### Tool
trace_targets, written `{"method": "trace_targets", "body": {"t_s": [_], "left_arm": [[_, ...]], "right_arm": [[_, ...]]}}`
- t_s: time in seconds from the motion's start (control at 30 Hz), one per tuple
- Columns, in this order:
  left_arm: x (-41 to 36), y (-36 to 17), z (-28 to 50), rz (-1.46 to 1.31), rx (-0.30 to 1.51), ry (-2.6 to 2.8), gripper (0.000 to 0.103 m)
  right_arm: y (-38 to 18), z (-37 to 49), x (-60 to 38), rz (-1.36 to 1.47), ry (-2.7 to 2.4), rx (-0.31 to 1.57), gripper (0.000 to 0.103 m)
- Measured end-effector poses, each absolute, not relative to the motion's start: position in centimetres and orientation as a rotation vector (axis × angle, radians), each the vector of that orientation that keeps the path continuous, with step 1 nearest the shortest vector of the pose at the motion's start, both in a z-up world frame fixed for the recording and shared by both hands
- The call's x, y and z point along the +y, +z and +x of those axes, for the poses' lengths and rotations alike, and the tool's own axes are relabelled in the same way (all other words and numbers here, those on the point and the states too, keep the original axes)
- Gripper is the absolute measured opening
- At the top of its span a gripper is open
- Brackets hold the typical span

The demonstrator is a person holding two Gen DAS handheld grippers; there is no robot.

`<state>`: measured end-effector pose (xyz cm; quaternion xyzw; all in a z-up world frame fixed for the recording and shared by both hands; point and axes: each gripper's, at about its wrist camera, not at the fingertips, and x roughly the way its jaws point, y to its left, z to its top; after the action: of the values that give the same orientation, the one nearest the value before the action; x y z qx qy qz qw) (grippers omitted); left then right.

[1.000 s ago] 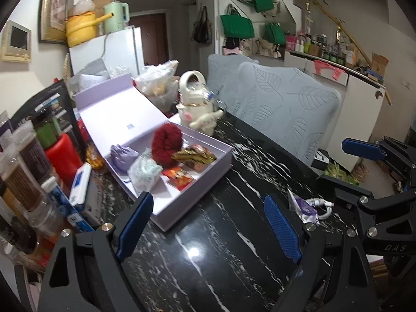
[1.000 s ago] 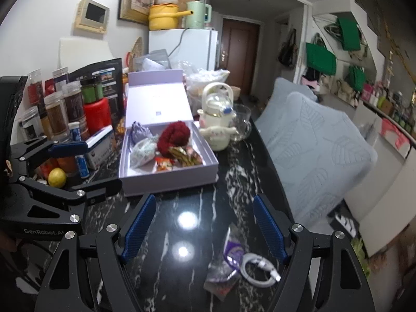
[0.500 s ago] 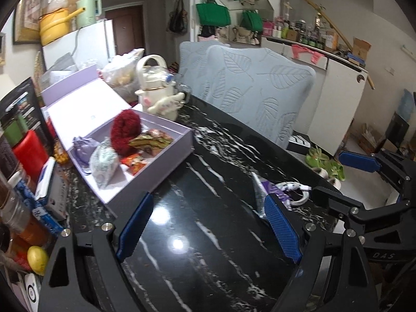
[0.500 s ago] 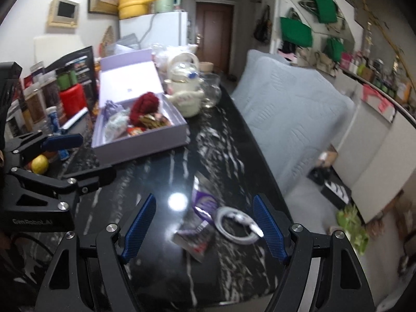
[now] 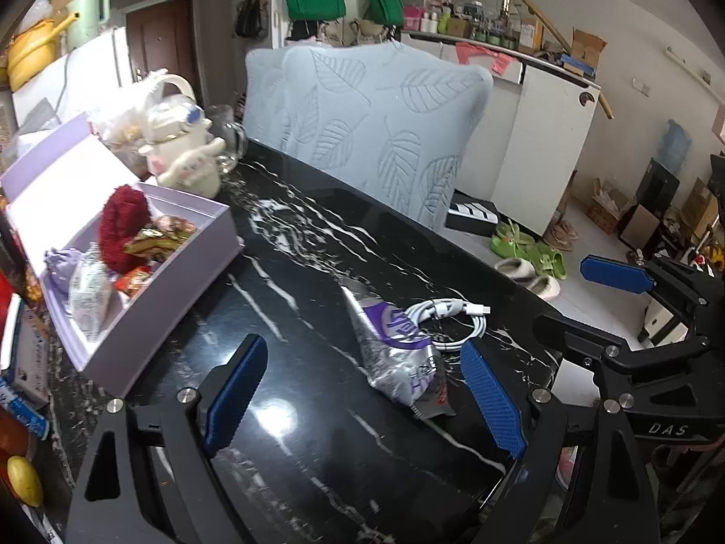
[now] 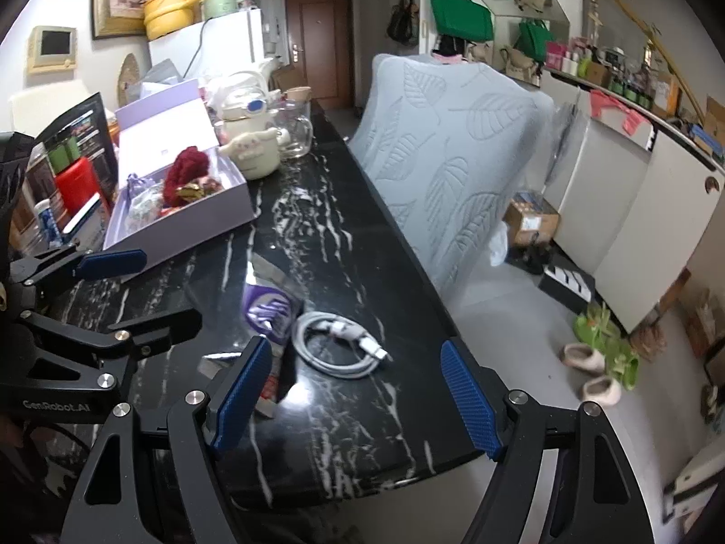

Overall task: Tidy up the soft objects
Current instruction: 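Withdraw both tools from the box toward the silver snack bag and cable, then grasp the silver-purple snack bag with the left tool while the right tool grasps the white cable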

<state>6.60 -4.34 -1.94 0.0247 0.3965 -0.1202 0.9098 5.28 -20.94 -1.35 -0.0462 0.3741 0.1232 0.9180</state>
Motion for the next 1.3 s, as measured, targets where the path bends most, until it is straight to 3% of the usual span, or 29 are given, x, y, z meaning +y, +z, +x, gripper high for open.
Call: {"method": "trace_targets", "body": {"t_s": [0.47,0.83,0.93,1.3], "left_arm": [[-6.6,-6.2,10.3,0.095,0.945,-0.240,0.088],[-2.5,-7.2,11.3,-0.008,0.978,-0.196,0.088],[-1.7,-7.2,11.5,-0.008,0.968,-0.183,0.088],[-1.0,-8.1,13.2,-0.061,1.013,-0.217,0.088]], "right_arm": [[-4.6,8.1,-22.8,-0.061,0.258,0.844,0.078],[-7.3,10.1,-21.5,-0.055,0.309,0.898,0.078],[-7.9,10.8,-20.8,-0.063,0.312,0.912,0.084],[-9.5,12.7,-19.0,-0.063,0.333,0.930,0.090]]}}
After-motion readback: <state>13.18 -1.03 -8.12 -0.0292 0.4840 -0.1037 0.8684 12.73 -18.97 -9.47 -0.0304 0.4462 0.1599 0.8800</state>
